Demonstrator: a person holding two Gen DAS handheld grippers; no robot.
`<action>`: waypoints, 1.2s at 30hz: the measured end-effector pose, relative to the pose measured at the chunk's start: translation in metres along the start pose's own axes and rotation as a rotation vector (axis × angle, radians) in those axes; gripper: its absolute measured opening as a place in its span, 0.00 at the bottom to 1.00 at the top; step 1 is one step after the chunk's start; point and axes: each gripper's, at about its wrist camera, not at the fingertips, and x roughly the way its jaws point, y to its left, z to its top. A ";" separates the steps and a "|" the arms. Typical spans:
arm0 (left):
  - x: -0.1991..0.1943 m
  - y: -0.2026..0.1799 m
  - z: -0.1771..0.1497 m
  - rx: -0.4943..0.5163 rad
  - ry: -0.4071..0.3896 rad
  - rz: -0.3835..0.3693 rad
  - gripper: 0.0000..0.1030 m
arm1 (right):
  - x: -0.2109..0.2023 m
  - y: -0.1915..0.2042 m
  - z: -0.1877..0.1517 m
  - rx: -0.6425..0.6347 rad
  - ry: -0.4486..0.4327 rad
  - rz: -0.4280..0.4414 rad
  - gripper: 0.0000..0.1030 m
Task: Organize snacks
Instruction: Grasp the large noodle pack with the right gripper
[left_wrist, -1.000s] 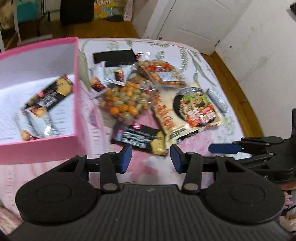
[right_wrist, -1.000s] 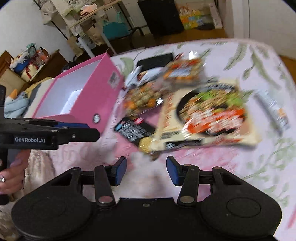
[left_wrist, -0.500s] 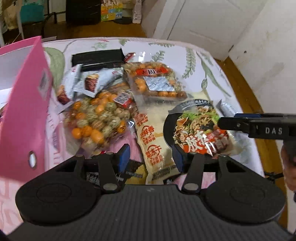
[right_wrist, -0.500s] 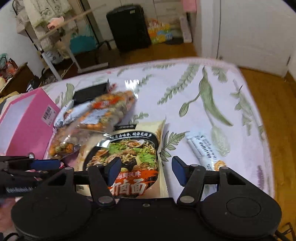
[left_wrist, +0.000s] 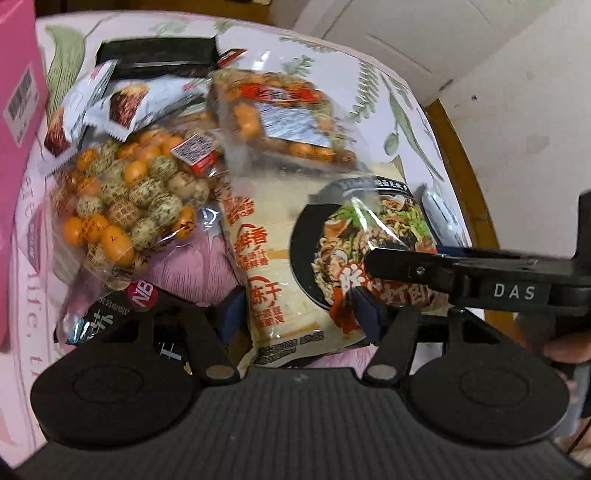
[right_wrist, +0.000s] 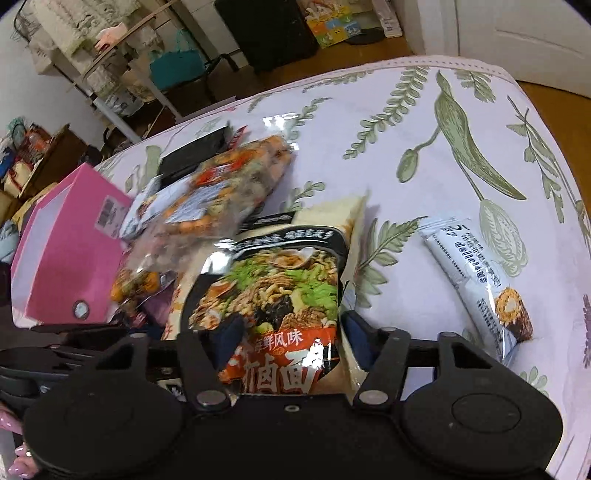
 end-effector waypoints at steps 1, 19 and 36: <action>-0.002 -0.003 -0.001 0.017 0.004 0.003 0.59 | -0.003 0.004 -0.002 -0.013 0.006 -0.003 0.62; -0.078 -0.028 -0.056 0.161 0.086 0.016 0.59 | -0.050 0.056 -0.061 -0.026 0.081 -0.023 0.69; -0.165 -0.006 -0.077 0.178 -0.013 0.074 0.60 | -0.092 0.134 -0.070 -0.186 0.035 0.071 0.69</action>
